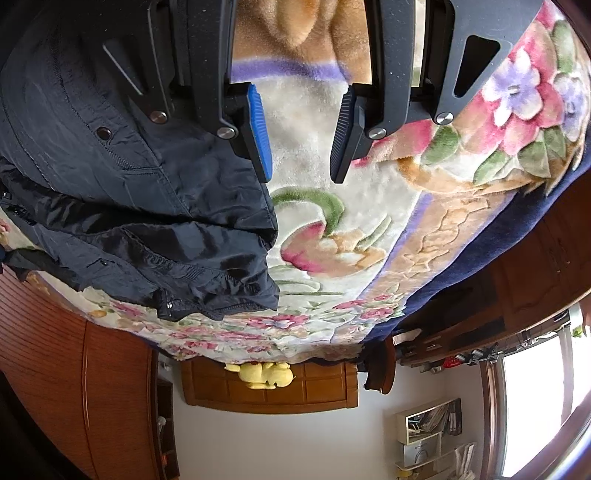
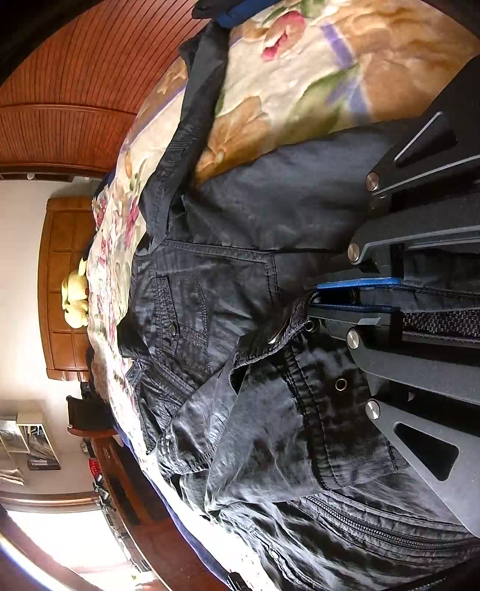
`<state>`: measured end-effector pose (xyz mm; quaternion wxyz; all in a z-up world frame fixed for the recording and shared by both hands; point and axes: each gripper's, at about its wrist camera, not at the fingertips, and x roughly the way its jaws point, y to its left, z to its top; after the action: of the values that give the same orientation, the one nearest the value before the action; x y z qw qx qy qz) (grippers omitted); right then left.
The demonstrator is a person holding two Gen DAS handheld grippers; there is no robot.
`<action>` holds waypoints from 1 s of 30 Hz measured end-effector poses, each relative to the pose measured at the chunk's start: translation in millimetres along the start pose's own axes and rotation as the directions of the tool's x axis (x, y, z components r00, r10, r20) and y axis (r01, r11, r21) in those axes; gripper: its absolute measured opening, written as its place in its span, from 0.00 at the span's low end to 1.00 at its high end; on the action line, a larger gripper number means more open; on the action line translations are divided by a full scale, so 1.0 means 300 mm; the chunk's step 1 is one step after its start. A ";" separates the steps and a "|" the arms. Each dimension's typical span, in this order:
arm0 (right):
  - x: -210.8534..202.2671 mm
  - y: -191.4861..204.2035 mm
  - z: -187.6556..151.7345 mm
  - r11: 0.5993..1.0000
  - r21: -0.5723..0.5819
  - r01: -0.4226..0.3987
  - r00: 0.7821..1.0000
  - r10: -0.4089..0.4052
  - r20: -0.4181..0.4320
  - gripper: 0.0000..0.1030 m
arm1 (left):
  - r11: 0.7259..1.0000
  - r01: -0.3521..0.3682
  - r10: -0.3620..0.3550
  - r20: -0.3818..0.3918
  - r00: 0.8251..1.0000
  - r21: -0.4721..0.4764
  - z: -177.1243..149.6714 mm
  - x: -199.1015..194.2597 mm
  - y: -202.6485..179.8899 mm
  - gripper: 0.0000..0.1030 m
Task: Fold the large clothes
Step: 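Fold the jacket side with the right tool over the folded sleeve, then release the jacket side and move the right tool to the other sleeve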
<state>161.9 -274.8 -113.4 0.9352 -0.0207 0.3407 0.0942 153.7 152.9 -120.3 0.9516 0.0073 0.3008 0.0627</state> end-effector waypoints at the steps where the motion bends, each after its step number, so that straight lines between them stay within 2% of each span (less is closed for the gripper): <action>1: 0.000 -0.003 0.001 1.000 0.003 -0.003 1.000 0.003 0.000 0.07 | 1.000 -0.006 0.006 -0.004 1.000 0.008 0.013 -0.006 -0.008 0.32; 4: 0.002 -0.007 0.002 1.000 0.011 -0.010 1.000 0.010 -0.002 0.08 | 1.000 0.010 -0.010 -0.016 1.000 0.009 0.056 -0.028 -0.041 0.32; 8: 0.001 -0.013 0.002 1.000 0.015 -0.014 1.000 0.014 -0.004 0.09 | 0.994 0.108 -0.108 0.011 0.994 0.006 0.135 -0.093 -0.139 0.32; 11: 0.001 -0.013 0.002 1.000 0.016 -0.015 1.000 0.015 -0.004 0.09 | 0.984 0.174 -0.177 0.066 0.982 0.048 0.193 -0.150 -0.256 0.32; 15: 0.002 -0.015 0.001 1.000 0.019 -0.018 1.000 0.018 -0.004 0.10 | 0.965 0.258 -0.262 0.079 0.962 0.055 0.219 -0.147 -0.375 0.32; 21: 0.002 -0.014 0.000 1.000 0.020 -0.018 1.000 0.018 -0.004 0.10 | 0.948 0.315 -0.317 0.026 0.948 0.048 0.165 -0.064 -0.483 0.32; 24: 0.003 -0.014 0.000 1.000 0.020 -0.018 1.000 0.018 -0.004 0.10 | 0.950 0.302 -0.303 -0.005 0.953 0.080 0.113 -0.037 -0.518 0.32; 30: 0.001 -0.011 -0.001 1.000 0.020 -0.008 1.000 0.008 -0.004 0.11 | 0.940 0.337 -0.338 0.007 0.941 0.055 0.062 -0.041 -0.496 0.32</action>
<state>162.7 -277.9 -113.9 0.9343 -0.0102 0.3436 0.0945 171.5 4.2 -105.9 0.9502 -0.0186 0.2914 -0.1093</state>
